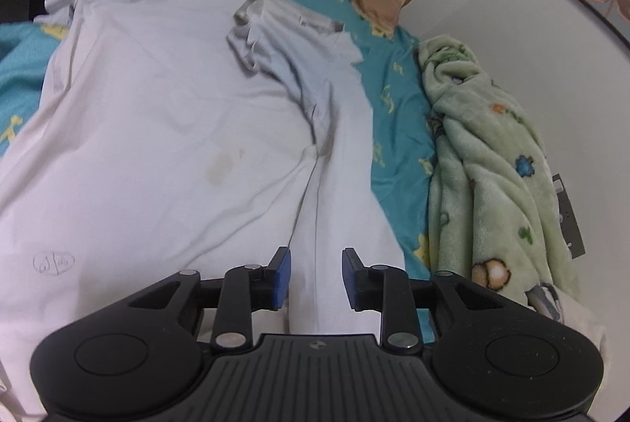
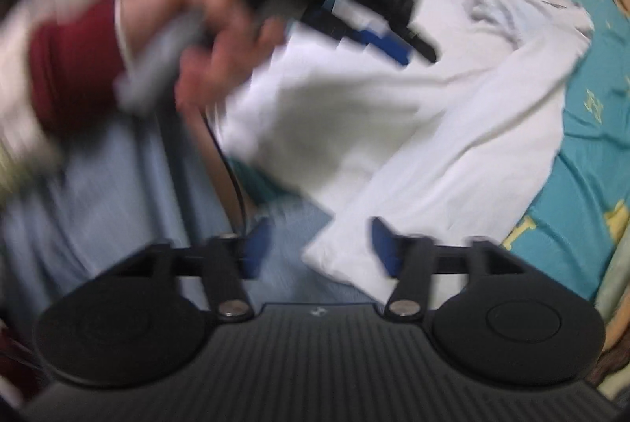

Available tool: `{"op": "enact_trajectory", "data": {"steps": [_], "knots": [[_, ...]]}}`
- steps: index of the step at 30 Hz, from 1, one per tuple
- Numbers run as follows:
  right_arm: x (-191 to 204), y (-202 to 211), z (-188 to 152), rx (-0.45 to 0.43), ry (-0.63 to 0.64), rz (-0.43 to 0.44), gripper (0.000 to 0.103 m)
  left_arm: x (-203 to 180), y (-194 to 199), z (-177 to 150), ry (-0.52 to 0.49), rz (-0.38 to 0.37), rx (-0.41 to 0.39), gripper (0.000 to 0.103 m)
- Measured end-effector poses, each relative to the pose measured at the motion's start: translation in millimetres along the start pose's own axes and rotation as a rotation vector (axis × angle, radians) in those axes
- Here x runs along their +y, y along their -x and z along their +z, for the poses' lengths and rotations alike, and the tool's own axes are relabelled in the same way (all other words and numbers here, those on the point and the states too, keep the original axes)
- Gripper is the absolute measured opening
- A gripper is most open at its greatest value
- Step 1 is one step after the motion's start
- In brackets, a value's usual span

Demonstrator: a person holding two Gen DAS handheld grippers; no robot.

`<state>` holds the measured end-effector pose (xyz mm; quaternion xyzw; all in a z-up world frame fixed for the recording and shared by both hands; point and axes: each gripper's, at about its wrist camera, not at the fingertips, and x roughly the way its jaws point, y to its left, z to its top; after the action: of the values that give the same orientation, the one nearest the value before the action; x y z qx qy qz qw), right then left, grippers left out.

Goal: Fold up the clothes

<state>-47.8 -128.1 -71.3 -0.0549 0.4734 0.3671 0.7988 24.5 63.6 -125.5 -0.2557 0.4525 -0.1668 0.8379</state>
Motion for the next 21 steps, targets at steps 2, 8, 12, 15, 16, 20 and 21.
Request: {"op": "enact_trajectory", "data": {"steps": [2,8,12,15,16,20,21], "knots": [[-20.3,18.8,12.6,-0.084,-0.094,0.039,0.072,-8.1,5.7,1.0,-0.043,0.019,-0.043,0.038],[-111.3,7.8,74.1,-0.319,-0.310,-0.131,0.072,-23.2,15.1,6.5,-0.085,0.043,-0.128,0.044],[-199.5,-44.1,116.3,-0.382,-0.468,-0.223,0.072,-28.4,13.4,8.9,-0.161,0.093,-0.190,0.046],[-258.8,-90.9,147.3,-0.390,-0.541,-0.299,0.072,-22.2,-0.6,15.8,-0.155,0.107,-0.199,0.047],[-276.9,-103.5,156.2,-0.390,-0.551,-0.322,0.072,-19.3,-7.5,19.9,-0.147,0.109,-0.197,0.047],[-338.5,-150.5,180.4,-0.377,-0.642,-0.394,0.072,-11.9,-34.8,35.4,-0.180,0.135,-0.207,0.047],[-349.3,-160.1,183.4,-0.375,-0.654,-0.417,0.071,-10.4,-39.5,37.3,-0.195,0.137,-0.211,0.047]]}}
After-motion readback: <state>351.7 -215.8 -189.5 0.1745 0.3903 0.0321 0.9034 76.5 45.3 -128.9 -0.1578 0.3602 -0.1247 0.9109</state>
